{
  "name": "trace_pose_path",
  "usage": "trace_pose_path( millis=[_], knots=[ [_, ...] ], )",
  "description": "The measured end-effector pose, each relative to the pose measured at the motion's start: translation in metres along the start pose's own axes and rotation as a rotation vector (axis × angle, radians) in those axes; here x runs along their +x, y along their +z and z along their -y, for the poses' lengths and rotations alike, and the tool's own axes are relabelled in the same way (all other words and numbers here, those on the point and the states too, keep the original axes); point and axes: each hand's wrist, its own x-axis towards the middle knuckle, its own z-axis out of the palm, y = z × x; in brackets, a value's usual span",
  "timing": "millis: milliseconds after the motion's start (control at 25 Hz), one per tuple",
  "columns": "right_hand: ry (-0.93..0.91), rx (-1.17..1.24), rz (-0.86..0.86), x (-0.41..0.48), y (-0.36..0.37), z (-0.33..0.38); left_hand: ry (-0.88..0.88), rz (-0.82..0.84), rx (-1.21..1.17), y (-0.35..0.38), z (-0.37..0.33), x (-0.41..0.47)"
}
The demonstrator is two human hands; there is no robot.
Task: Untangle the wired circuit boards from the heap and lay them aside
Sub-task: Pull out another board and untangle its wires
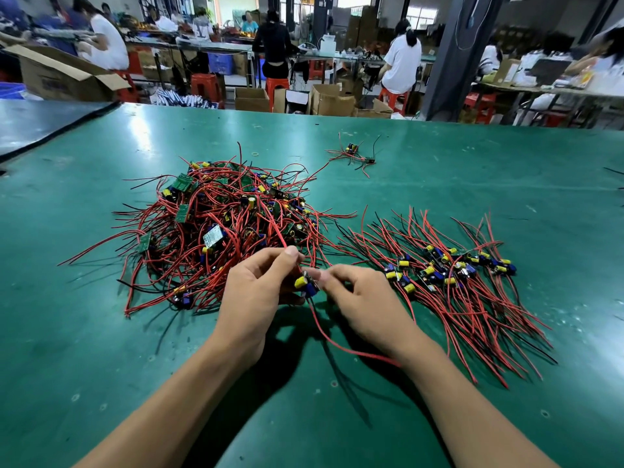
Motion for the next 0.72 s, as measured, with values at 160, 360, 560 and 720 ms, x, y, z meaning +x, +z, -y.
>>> trace_pose_path(
  millis=[160, 360, 560, 720],
  knots=[
    [-0.089, 0.012, 0.077, -0.005, 0.005, 0.009, 0.053, -0.015, -0.033, 0.000, -0.006, -0.001],
    [-0.133, 0.112, 0.031, -0.013, 0.012, 0.019, 0.051, -0.027, -0.091, 0.001, -0.009, -0.001],
    [0.040, 0.599, 0.034, -0.011, 0.004, 0.034, 0.058, 0.032, -0.063, 0.000, -0.014, -0.004],
    [0.172, 0.857, 0.049, -0.006, 0.001, 0.040, 0.041, 0.064, -0.110, -0.002, -0.017, -0.005]
  ],
)
